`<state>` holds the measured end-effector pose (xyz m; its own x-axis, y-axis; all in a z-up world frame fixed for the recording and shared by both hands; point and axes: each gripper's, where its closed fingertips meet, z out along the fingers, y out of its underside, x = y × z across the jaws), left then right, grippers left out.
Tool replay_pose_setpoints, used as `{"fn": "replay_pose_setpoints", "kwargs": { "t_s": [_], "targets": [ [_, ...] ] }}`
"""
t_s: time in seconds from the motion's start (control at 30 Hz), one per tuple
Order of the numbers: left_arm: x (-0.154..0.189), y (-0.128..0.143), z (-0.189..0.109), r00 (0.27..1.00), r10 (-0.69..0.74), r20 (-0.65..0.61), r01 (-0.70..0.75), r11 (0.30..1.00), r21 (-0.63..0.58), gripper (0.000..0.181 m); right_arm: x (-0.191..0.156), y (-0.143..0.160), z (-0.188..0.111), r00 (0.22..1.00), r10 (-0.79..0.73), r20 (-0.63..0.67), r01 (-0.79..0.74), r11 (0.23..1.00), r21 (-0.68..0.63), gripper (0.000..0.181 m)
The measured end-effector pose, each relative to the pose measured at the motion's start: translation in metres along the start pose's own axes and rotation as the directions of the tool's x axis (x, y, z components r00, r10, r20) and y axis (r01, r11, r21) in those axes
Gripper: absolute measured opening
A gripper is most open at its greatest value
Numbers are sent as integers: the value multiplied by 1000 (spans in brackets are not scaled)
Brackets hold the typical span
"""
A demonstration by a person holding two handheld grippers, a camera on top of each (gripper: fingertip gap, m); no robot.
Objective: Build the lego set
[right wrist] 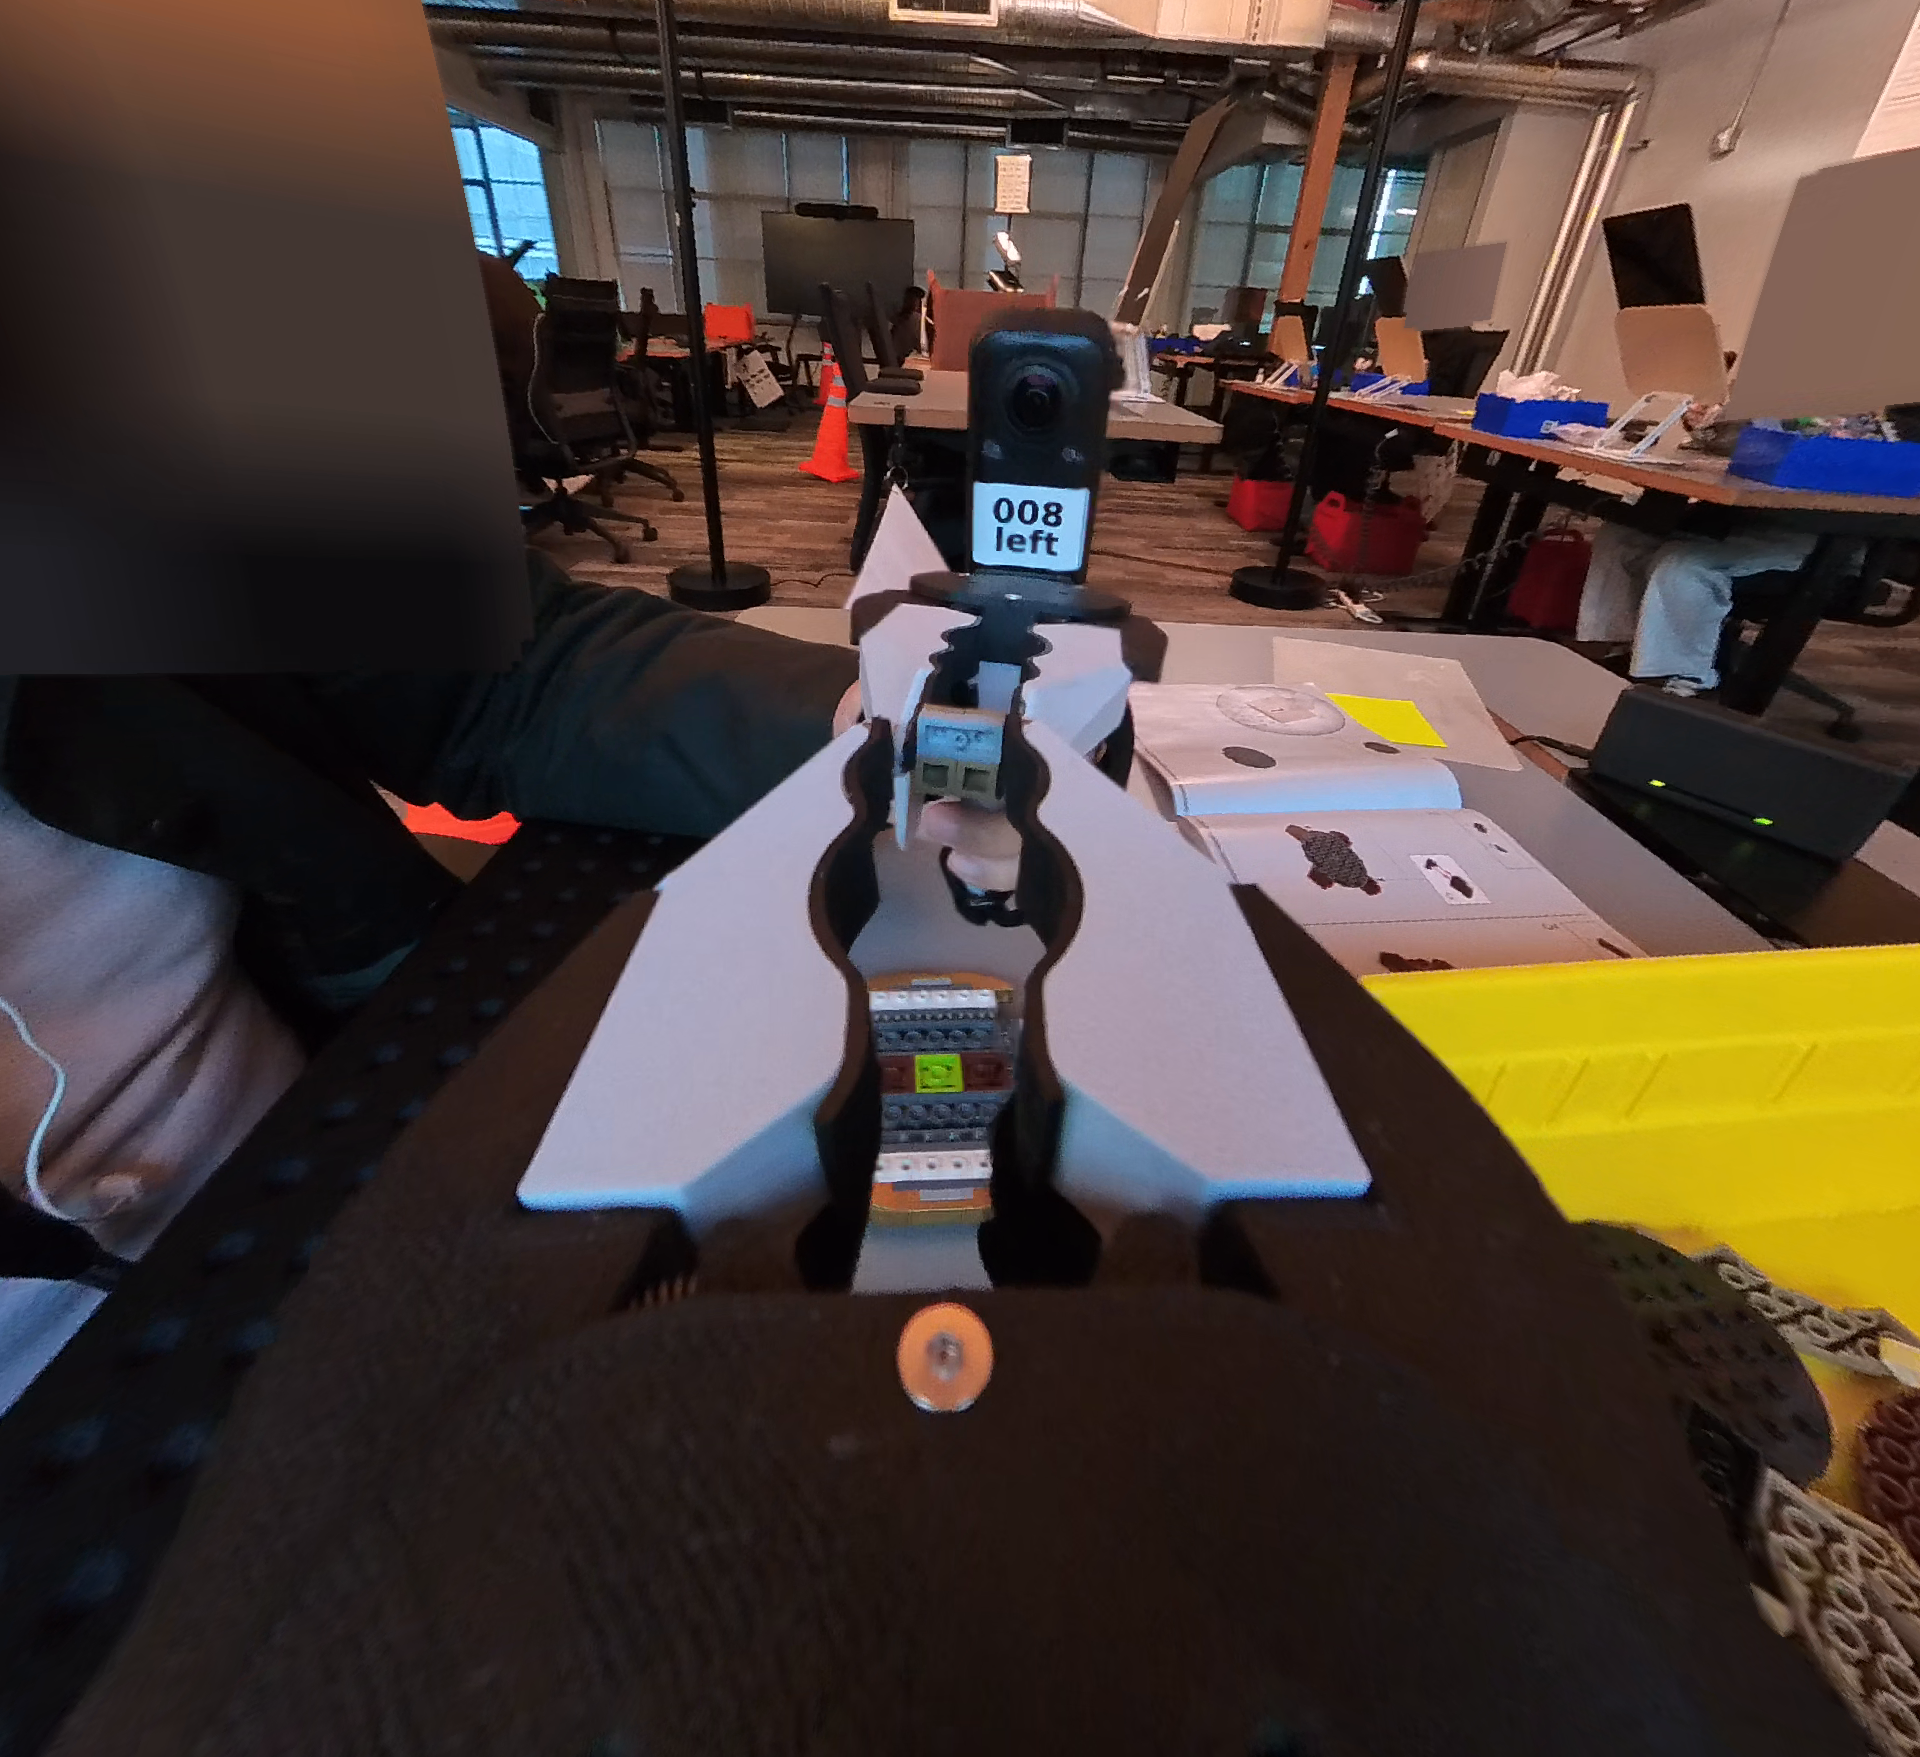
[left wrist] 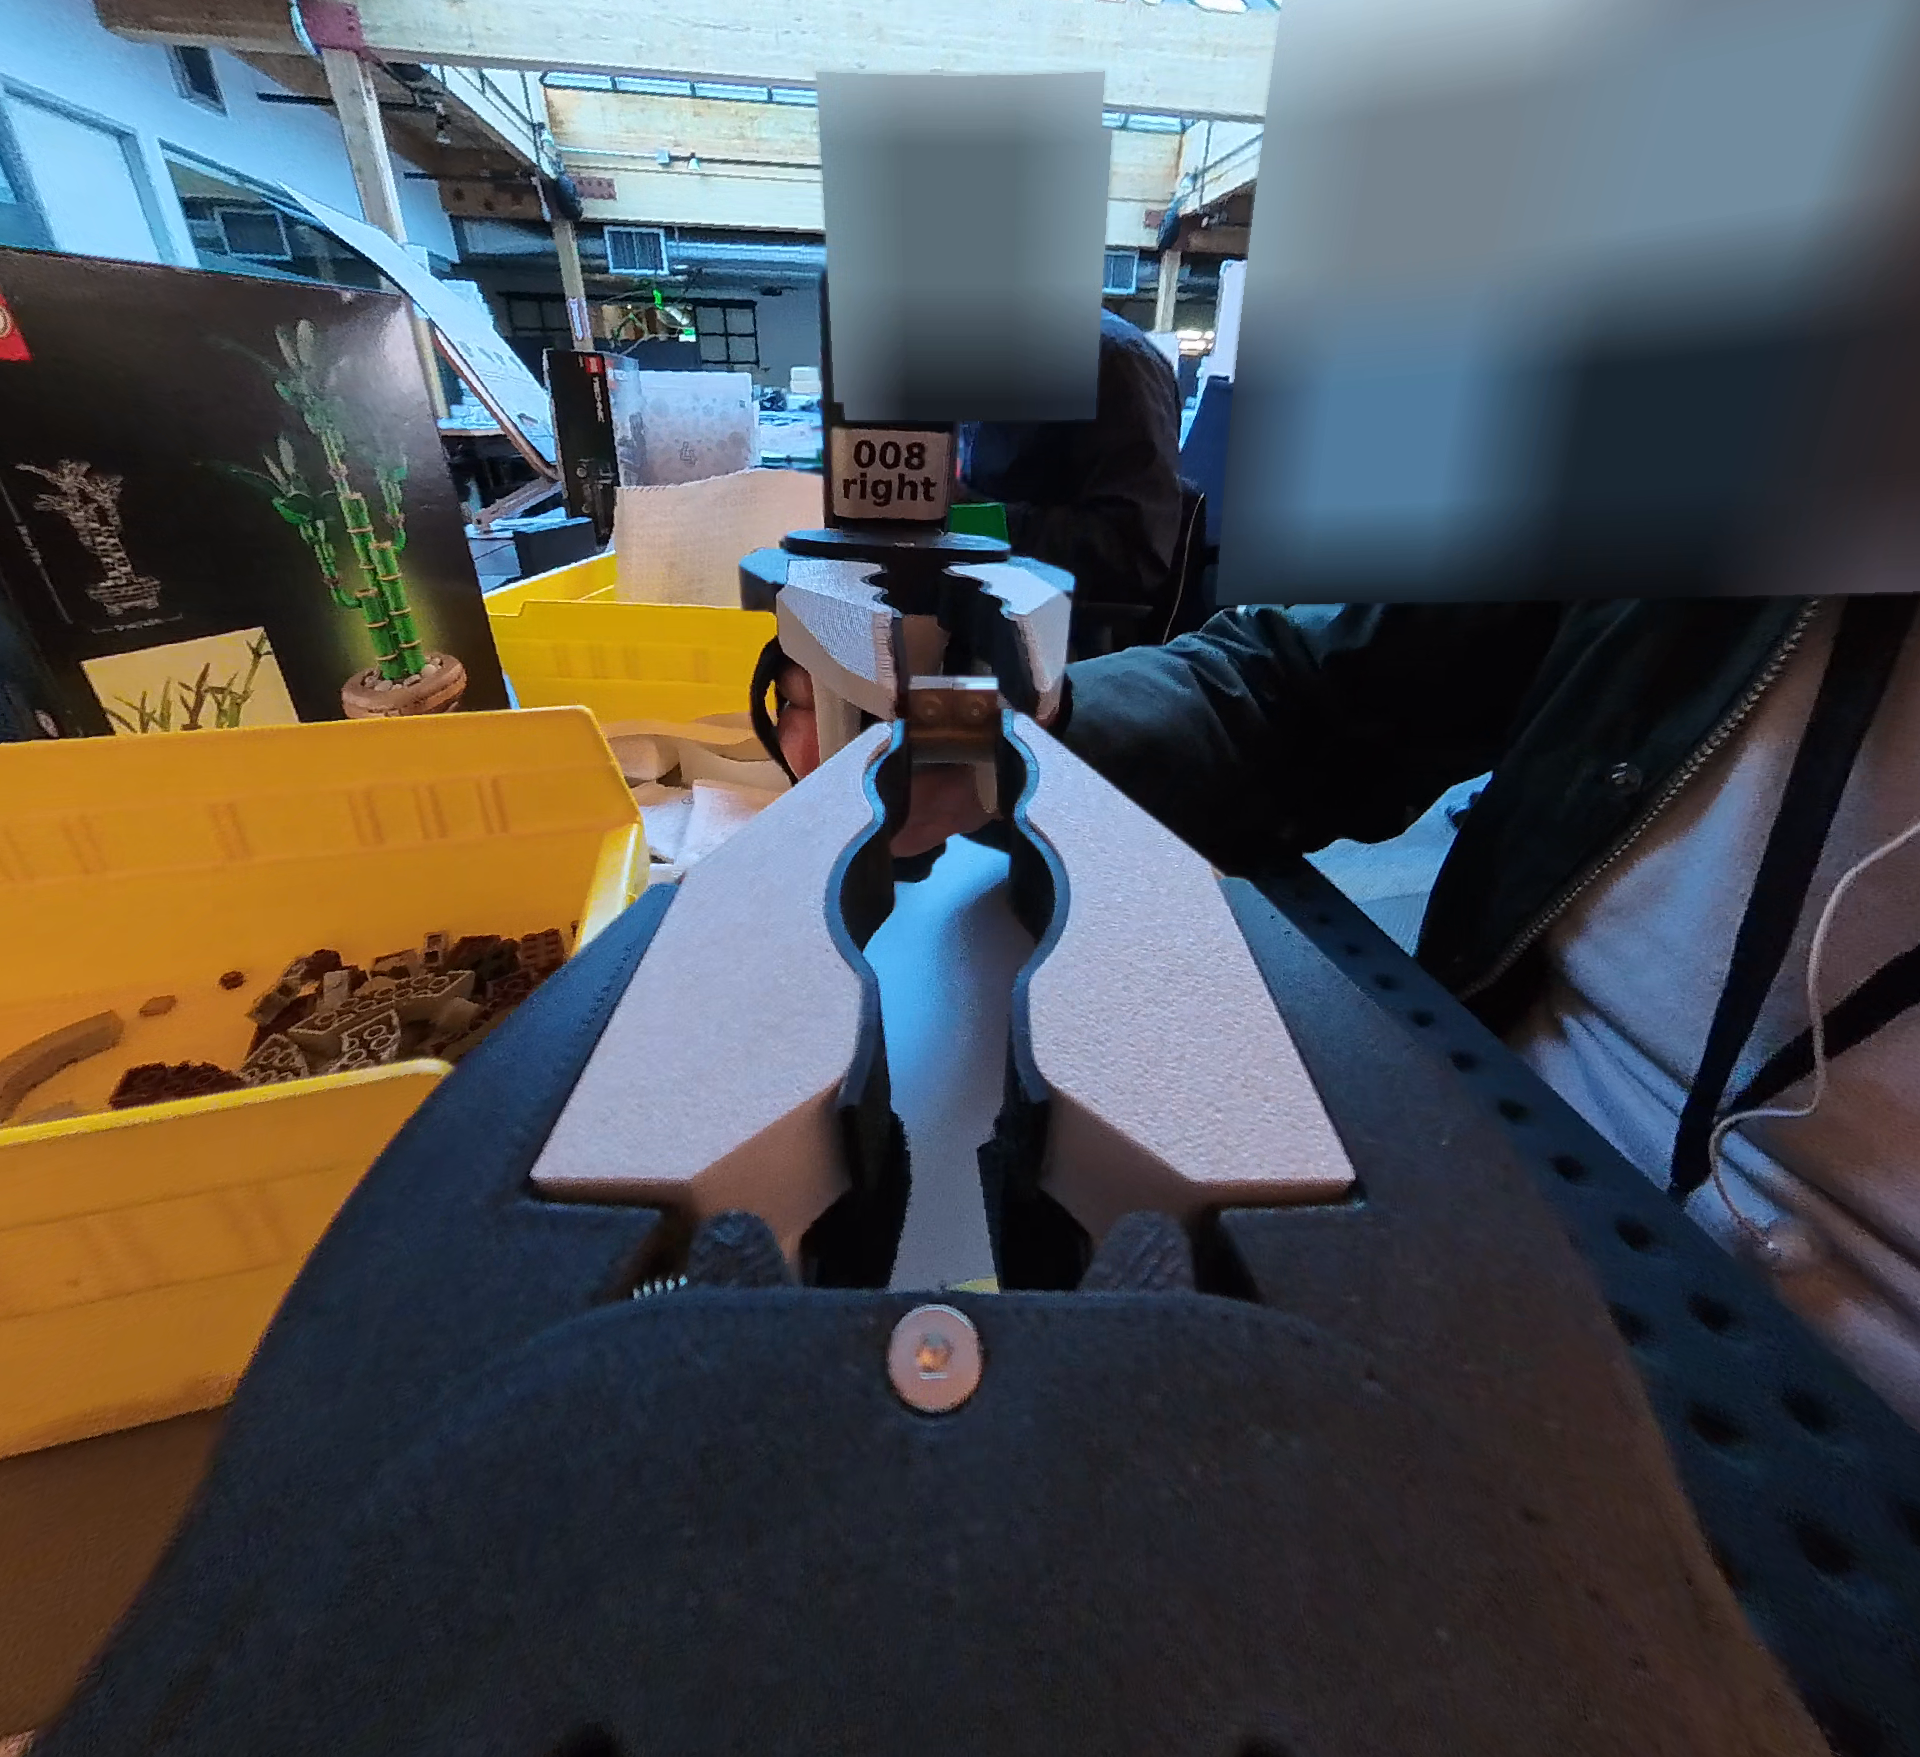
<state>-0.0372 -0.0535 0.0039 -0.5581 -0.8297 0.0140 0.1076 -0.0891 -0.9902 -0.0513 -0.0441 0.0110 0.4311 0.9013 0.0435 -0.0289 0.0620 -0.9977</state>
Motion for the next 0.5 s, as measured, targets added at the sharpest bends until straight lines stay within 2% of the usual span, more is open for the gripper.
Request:
{"fn": "replay_pose_setpoints", "kwargs": {
  "t_s": [0.2,0.37,0.5],
  "targets": [
    [-4,5,2,998,37,47,-34,998,-55,14,4,2,-3,993,104,54,-105,994,26,14],
    [-12,6,1,991,63,121,-53,995,-86,14,12,4,-5,998,54,-10,-54,998,12,14],
    [-11,4,3,990,52,129,-41,995,-93,14,12,2,-6,999,31,-16,-30,1000,8,13]
  ]
}}
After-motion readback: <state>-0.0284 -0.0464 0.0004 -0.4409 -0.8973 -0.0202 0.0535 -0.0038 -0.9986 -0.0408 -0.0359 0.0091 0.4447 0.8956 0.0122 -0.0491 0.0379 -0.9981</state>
